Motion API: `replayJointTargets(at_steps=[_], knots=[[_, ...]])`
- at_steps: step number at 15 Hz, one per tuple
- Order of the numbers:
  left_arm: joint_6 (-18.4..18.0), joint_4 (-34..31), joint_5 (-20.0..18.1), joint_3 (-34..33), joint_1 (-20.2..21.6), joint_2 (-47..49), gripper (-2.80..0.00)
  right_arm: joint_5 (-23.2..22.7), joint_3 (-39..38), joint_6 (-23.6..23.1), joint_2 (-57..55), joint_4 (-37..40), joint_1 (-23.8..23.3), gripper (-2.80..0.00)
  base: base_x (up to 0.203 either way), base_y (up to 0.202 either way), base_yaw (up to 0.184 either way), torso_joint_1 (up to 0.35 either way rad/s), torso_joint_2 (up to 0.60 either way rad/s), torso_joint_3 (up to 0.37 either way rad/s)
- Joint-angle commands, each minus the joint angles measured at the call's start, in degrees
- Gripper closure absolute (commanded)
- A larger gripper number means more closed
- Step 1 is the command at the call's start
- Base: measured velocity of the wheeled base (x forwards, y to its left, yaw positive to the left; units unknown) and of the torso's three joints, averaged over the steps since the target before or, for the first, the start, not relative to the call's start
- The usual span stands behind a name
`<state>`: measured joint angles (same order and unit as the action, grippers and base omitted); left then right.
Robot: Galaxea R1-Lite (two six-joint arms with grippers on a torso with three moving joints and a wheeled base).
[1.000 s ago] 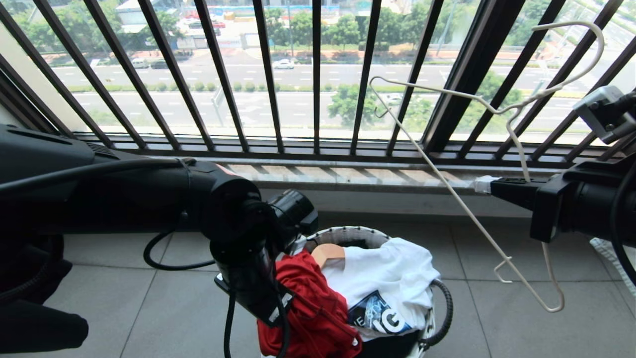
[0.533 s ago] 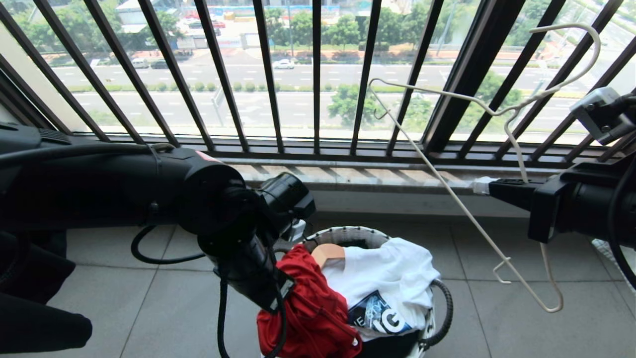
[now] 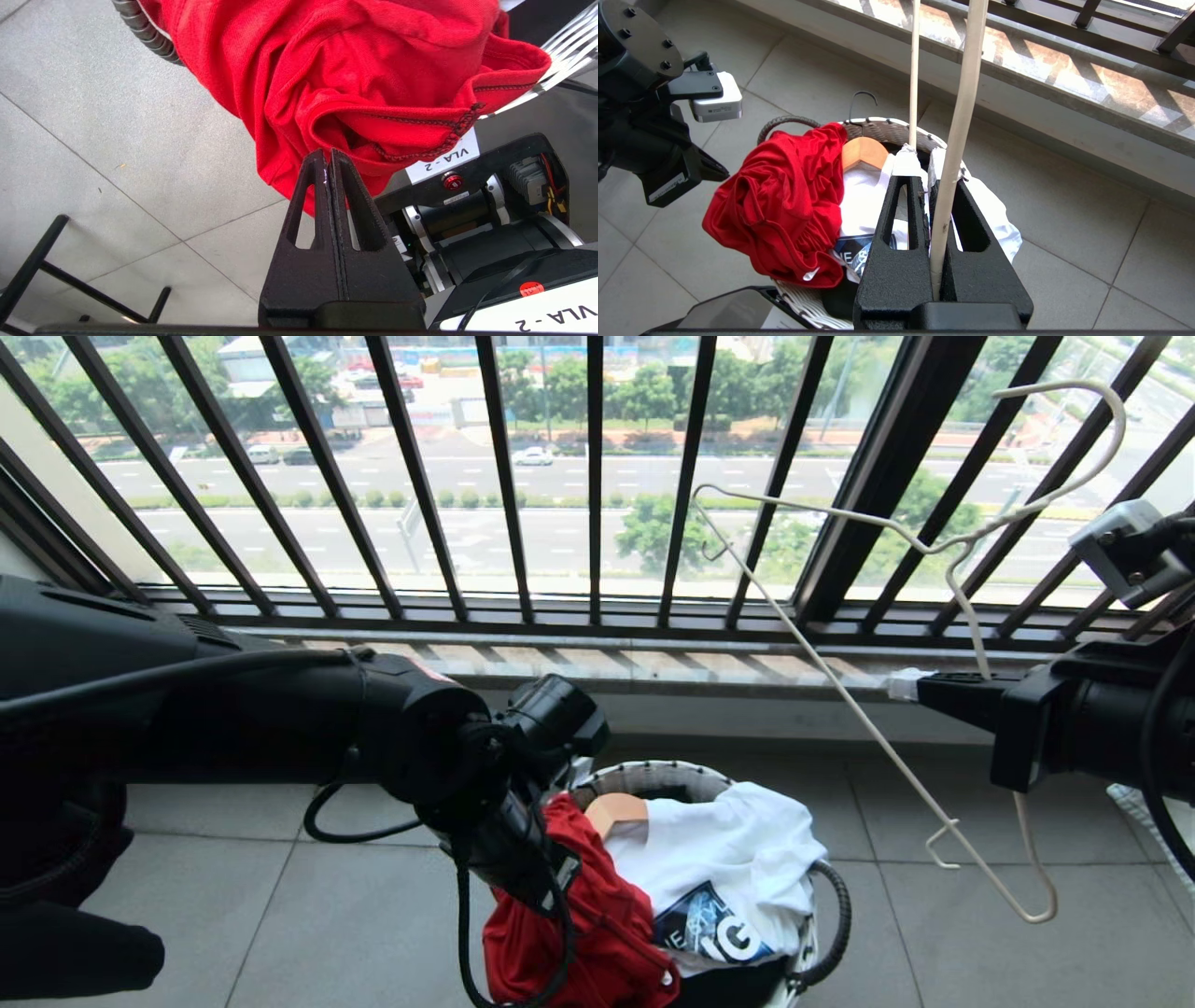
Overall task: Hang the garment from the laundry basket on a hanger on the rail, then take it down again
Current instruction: Pick up clothes from the basket
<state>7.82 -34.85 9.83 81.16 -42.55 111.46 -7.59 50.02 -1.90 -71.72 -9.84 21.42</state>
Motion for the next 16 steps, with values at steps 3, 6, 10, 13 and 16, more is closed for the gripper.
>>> replayJointTargets(at_steps=[3, 6, 10, 13, 16], knots=[[1.4, 3.8, -2.7, -2.4, -3.2, 0.8, 0.00, -0.1, 0.1, 0.0, 0.0, -0.1, 0.0, 0.00, 0.000, 0.000, 0.000, 0.000, 0.00, 0.000], [1.8, 3.9, -2.7, -3.0, -5.3, 2.1, 0.00, -0.1, 0.2, 0.0, 0.0, -0.1, -0.1, 0.00, 0.000, 0.000, 0.000, 0.000, 0.00, 0.000], [2.0, 5.9, -2.4, -3.4, -6.0, 6.9, 0.00, -0.1, 0.2, 0.0, 0.0, -0.2, -0.8, 0.00, 0.000, 0.000, 0.000, 0.000, 0.00, 0.000], [1.9, 9.2, -1.0, -4.3, -5.8, 11.1, 0.00, -0.1, 0.2, 0.0, 0.0, -1.4, -1.2, 0.00, 0.000, 0.000, 0.000, 0.000, 0.00, 0.000], [1.9, 9.2, 0.8, -4.3, -5.8, 11.8, 0.00, -0.1, 0.2, 0.0, 0.0, -1.5, -1.4, 0.00, 0.000, 0.000, 0.000, 0.000, 0.00, 0.000]])
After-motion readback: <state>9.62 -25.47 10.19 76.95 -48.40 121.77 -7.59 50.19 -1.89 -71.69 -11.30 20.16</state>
